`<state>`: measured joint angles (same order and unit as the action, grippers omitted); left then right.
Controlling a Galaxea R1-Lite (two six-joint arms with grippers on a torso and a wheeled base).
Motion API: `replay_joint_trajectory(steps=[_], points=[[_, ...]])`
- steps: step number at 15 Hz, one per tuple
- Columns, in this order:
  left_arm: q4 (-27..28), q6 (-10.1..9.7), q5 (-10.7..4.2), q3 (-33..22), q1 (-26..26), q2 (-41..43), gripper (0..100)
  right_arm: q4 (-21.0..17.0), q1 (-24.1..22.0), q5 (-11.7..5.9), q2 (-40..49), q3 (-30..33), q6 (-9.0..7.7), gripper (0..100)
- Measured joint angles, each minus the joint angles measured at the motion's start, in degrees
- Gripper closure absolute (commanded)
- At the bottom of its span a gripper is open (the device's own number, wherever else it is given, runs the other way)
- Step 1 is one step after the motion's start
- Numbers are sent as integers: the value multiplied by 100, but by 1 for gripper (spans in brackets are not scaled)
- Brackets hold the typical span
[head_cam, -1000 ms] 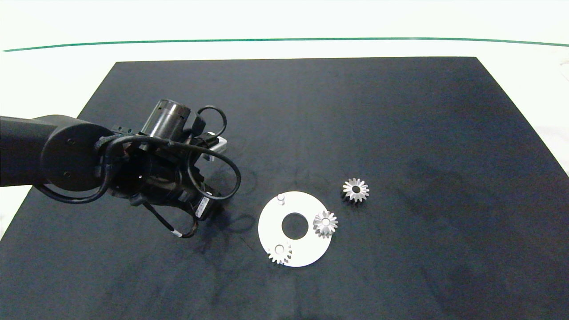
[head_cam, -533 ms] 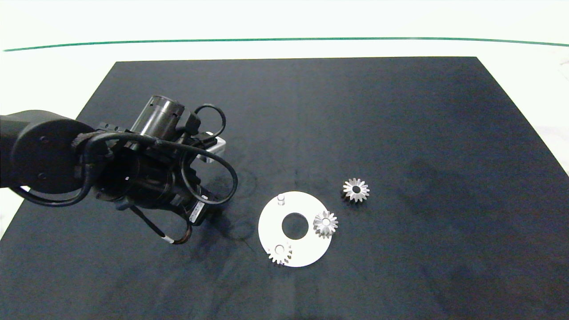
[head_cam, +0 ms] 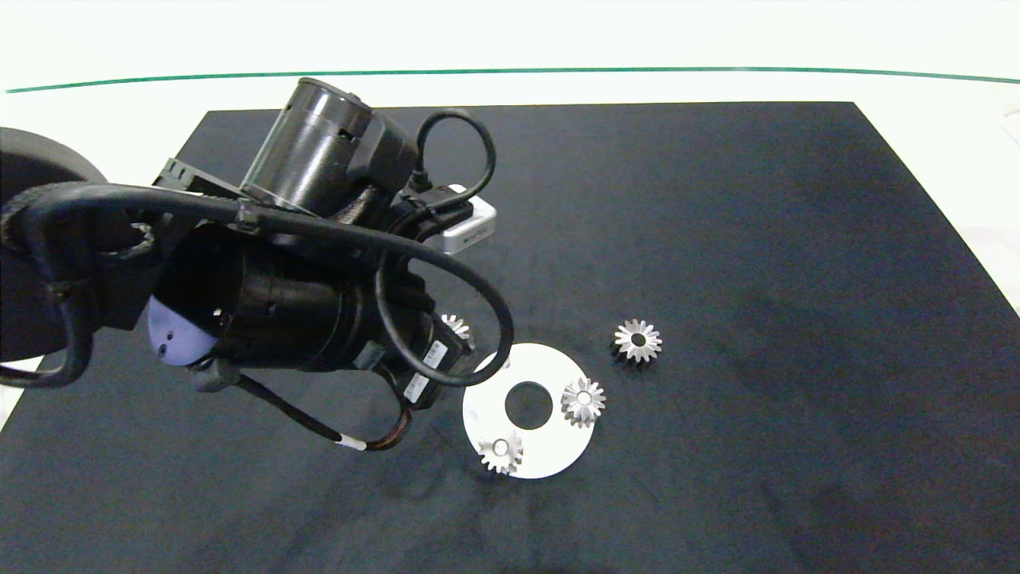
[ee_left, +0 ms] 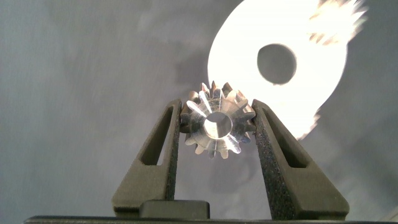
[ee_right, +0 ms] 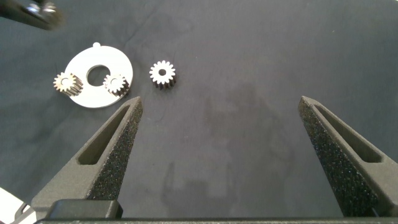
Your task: Remove an incorrectly installed larger gear and replace it with the correct smaller gear
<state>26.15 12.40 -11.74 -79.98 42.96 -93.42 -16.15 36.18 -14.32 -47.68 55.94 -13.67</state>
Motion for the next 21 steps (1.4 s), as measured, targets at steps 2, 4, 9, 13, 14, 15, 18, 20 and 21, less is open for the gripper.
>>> replay_joint_trajectory(steps=[2,4,9,13,14,15,18,20,21], points=[[2,-5,-13,-364,128,-258,72,0,1,5,50,1,-5,0],[4,-2,-16,-660,163,-532,72,0,1,27,82,10,-6,0],[329,-2,-16,-1178,177,-1039,72,0,1,116,151,15,-5,0],[325,-44,-22,-1357,177,-1312,72,0,1,116,184,21,-2,0],[323,-61,-29,-1357,179,-1351,72,-2,1,116,190,26,-5,0],[321,-63,-52,-1346,185,-1382,72,0,1,116,195,28,-5,0],[312,-63,-90,-1329,185,-1432,72,0,0,113,197,28,-2,0],[312,-63,-156,-1320,180,-1446,72,0,1,113,206,30,-2,0],[312,-61,-162,-1320,179,-1449,72,0,1,113,206,30,-5,0]])
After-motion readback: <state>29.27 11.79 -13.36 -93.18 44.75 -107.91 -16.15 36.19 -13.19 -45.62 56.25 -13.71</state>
